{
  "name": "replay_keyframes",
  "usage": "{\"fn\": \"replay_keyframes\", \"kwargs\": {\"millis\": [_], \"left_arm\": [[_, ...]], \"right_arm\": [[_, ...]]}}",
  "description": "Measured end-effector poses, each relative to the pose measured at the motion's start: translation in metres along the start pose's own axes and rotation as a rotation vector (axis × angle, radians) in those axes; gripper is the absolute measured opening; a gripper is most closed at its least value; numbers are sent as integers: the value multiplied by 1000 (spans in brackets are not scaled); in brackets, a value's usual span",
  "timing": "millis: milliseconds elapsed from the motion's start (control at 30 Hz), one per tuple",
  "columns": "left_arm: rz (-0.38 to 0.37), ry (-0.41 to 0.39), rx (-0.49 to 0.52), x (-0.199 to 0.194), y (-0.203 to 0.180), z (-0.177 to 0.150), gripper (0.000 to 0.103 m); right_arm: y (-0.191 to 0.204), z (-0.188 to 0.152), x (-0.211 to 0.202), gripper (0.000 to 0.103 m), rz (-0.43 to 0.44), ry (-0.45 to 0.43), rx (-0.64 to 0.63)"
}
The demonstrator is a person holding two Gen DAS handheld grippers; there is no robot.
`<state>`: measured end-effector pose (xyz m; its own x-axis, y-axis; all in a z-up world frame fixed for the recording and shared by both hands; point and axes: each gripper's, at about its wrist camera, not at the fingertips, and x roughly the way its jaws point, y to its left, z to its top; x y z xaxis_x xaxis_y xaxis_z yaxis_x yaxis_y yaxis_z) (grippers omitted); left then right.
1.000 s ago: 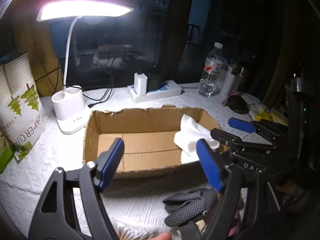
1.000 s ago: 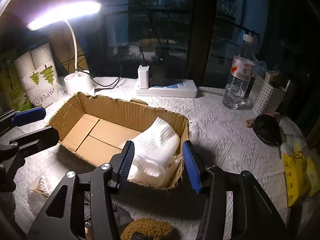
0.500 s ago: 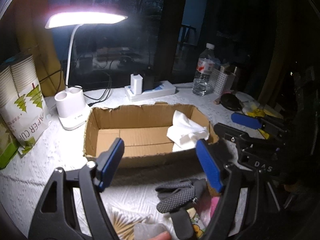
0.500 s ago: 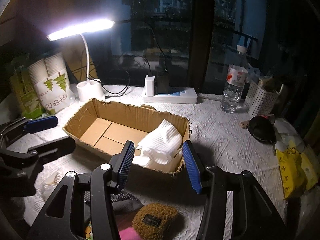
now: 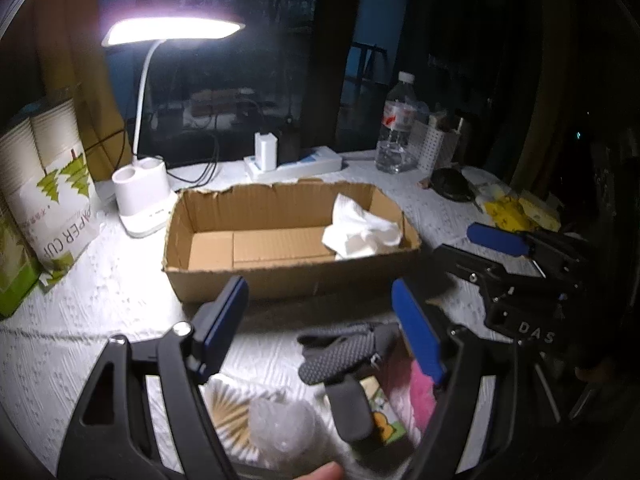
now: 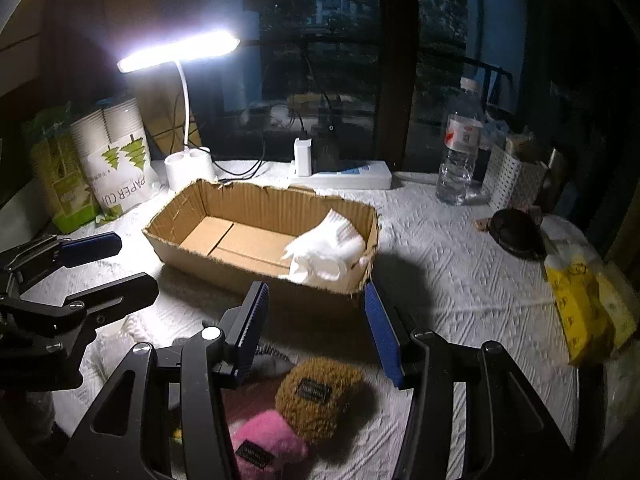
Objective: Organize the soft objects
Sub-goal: 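Grasp the brown fuzzy plush with the right gripper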
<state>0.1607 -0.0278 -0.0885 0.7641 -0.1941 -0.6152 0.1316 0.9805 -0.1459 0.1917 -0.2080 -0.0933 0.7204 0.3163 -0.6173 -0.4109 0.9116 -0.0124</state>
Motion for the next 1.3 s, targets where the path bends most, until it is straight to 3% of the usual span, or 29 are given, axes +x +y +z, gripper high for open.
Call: {"fn": "replay_keyframes", "kwargs": {"millis": [633,1300], "left_arm": [[13,109,5,21,-13,-41,76],[23,194,19,58,-26,-45,76]], "right_arm": [[-9,-48,15,53,29,80,49],[-23,-73,54,59,122,174,101]]}}
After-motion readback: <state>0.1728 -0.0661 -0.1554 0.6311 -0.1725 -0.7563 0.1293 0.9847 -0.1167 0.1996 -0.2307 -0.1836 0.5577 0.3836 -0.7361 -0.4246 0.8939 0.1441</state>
